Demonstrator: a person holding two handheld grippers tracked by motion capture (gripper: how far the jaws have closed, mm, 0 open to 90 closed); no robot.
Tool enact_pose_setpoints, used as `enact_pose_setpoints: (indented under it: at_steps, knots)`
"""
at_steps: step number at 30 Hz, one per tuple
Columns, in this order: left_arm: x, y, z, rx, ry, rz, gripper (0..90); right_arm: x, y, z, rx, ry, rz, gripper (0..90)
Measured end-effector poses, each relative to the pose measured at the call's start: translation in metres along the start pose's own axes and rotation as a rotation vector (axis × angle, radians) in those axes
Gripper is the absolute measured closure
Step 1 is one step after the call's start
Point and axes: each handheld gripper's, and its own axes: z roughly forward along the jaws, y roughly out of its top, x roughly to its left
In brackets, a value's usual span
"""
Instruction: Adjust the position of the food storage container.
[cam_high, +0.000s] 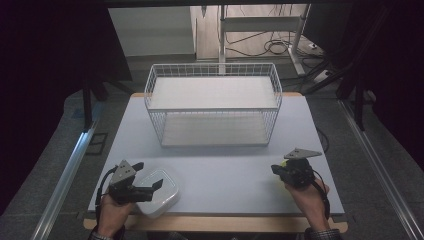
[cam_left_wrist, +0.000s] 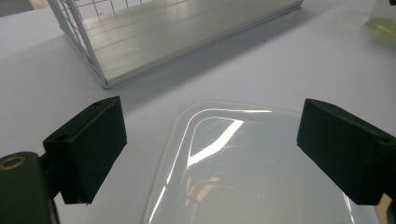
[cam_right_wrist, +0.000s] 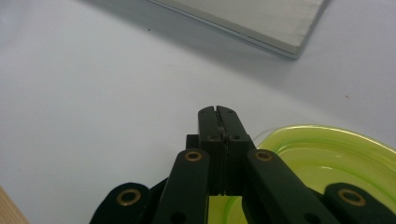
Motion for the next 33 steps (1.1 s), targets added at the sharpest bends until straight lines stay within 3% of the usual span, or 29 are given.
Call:
enact_pose_setpoints:
  at_steps: [7,8,11,12,13,14,15,16,17,18,19,20,24,28,33]
  knots:
    - [0.000,0.002,-0.003,0.006,-0.044,-0.019,6.5,-0.003,-0.003,-0.004,-0.003,-0.015,0.014,88.7]
    - [-0.001,0.003,-0.007,0.022,-0.048,-0.015,4.0,-0.001,-0.002,-0.003,-0.006,-0.013,0.007,86.8]
    - [-0.001,0.004,-0.013,0.008,-0.044,-0.010,3.8,0.001,-0.002,-0.003,-0.009,-0.009,0.004,84.7]
    - [-0.001,0.005,-0.020,-0.008,-0.017,-0.011,10.2,0.003,-0.002,-0.003,-0.015,-0.009,-0.002,80.8]
    - [-0.001,0.005,-0.020,-0.008,-0.017,-0.011,14.8,0.003,-0.002,-0.003,-0.015,-0.009,-0.002,80.8]
    - [-0.001,0.004,-0.024,-0.013,-0.012,-0.009,19.6,0.005,-0.001,-0.003,-0.023,-0.010,-0.005,75.4]
    - [-0.001,0.003,-0.028,-0.019,-0.019,-0.005,19.6,0.005,-0.001,-0.003,-0.023,-0.010,-0.005,75.4]
    - [0.000,0.002,-0.032,-0.028,-0.027,-0.003,32.5,0.007,-0.001,-0.003,-0.035,-0.012,-0.002,69.1]
    - [0.000,0.000,-0.035,-0.032,-0.030,-0.005,32.5,0.007,-0.001,-0.003,-0.035,-0.012,-0.002,69.1]
    - [0.000,-0.004,-0.041,-0.027,-0.030,-0.004,44.0,0.009,0.000,-0.003,-0.052,-0.016,-0.005,61.2]
    - [0.000,-0.004,-0.041,-0.027,-0.030,-0.004,49.9,0.009,0.000,-0.003,-0.052,-0.016,-0.005,61.2]
    - [-0.001,-0.006,-0.043,-0.020,-0.024,-0.003,49.9,0.010,0.000,-0.002,-0.055,-0.018,-0.007,57.8]
    - [-0.005,-0.016,-0.050,0.038,0.008,-0.004,75.8,0.016,0.000,0.004,-0.042,-0.027,-0.028,49.6]
    - [-0.007,-0.029,-0.057,0.104,0.040,0.000,86.0,0.019,0.001,0.006,-0.040,-0.028,-0.035,47.9]
    - [-0.007,-0.037,-0.063,0.132,0.052,-0.015,89.7,0.020,0.001,0.008,-0.035,-0.030,-0.042,46.8]
